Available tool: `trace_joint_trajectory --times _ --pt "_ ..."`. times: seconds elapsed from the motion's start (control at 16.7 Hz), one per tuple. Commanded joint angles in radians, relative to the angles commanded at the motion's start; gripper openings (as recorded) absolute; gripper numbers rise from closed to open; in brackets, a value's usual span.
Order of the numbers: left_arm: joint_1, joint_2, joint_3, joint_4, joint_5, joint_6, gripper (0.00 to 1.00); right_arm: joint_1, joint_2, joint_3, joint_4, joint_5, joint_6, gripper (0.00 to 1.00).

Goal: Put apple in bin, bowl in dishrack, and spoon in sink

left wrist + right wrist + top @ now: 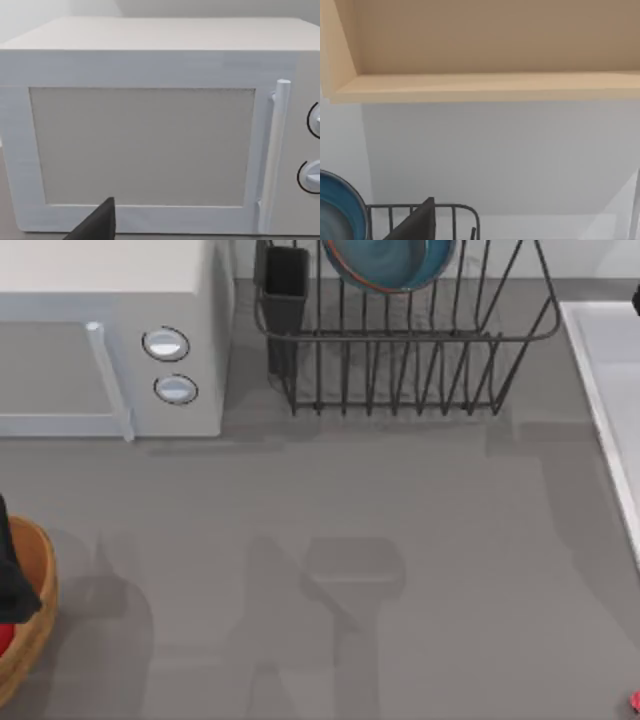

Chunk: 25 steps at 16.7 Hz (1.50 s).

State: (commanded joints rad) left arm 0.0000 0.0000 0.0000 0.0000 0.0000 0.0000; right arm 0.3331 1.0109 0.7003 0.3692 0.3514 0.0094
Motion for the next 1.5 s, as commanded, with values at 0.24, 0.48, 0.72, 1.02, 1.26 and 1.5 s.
trace_joint_trajectory --times 0.24,0.48,0.72,1.02,1.26,1.5 --pt "0.0 0.0 0.0 0.0 0.0 0.0 1.0 -0.132 -0.464 -0.277 -0.146 -0.139 -0.004 1.0" --pt "0.0 0.0 0.0 0.0 0.0 0.0 1.0 -0.248 -0.808 -0.521 -0.274 -0.261 -0.007 1.0" --pt "0.0 0.0 0.0 0.0 0.0 0.0 1.0 -0.321 -0.986 -0.676 -0.356 -0.339 -0.009 1.0" --pt "0.0 0.0 0.0 0.0 0.0 0.0 1.0 -0.333 -1.011 -0.7 -0.369 -0.351 -0.009 1.0" --pt "0.0 0.0 0.0 0.0 0.0 0.0 1.0 -0.33 -0.981 -0.682 -0.389 -0.35 -0.04 1.0" --pt "0.0 0.0 0.0 0.0 0.0 0.0 1.0 -0.331 -0.834 -0.591 -0.511 -0.35 -0.229 1.0"
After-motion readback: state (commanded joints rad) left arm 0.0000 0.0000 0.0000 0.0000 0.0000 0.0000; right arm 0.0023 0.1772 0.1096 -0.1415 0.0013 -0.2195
